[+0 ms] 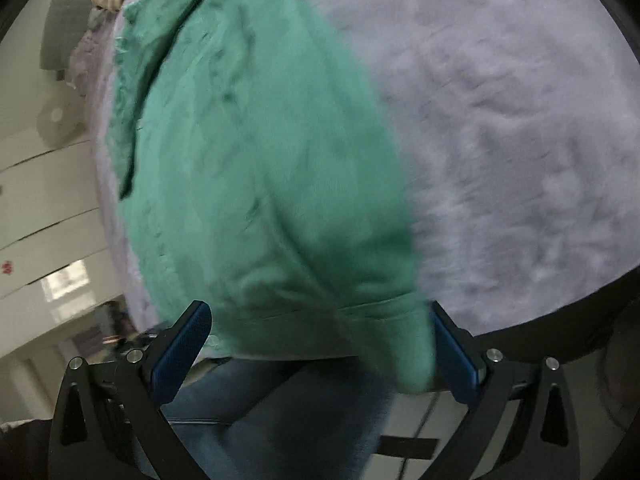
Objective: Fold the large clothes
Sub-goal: 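Grasp the jacket hem with both tools, then lift the hem with both tools and fold it up toward the collar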
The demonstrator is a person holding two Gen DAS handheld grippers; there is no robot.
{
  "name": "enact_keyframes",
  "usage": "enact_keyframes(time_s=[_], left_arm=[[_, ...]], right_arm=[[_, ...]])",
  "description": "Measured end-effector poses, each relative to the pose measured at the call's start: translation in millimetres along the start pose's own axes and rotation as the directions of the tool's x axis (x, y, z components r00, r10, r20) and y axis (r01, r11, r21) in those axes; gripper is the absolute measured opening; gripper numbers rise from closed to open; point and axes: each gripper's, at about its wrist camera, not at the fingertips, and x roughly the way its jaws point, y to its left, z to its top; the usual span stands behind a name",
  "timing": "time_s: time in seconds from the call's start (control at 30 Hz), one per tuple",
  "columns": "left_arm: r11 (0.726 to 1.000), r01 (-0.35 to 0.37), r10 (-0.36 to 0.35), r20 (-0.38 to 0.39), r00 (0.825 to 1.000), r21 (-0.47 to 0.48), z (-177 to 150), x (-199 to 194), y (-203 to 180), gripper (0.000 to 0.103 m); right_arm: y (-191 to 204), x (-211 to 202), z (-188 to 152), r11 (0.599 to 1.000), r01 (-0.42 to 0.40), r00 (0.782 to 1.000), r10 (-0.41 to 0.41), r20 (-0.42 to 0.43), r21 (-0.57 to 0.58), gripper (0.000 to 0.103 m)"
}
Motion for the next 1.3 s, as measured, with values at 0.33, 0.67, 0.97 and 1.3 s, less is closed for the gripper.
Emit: enact_keyframes(time_s=[0.33,0.67,0.97,1.3], left_arm=[[0.998,-0.058,0.058,-0.002,0.998,-0.032,8.4,4.8,-6.1,0.074],[0.996,0.087,-0.086,0.048,0.995,-0.027,12.9,-47.6,11.5,0.018],[0.918,0.391,-0.348,0.334,0.876,-0.068,50.9,-160.6,37.9,0.016],[0.905,0.422,-0.327,0.551,0.768,-0.052,173.6,-206.0,17.6,0.016]], right_arm=[[34.2,2.0,6.2,0.979,-0.203,0.979,0.203,0.006,-0.035,0.103],[23.2,0.9,7.3,0.998,-0.063,0.998,0.063,-0.01,0.009,0.013],[77.3,-56.6,35.5,0.902,-0.425,0.895,0.431,0.117,-0.075,0.011],[175.0,-84.0,157.4,0.847,-0.499,0.824,0.53,0.201,-0.185,0.011]])
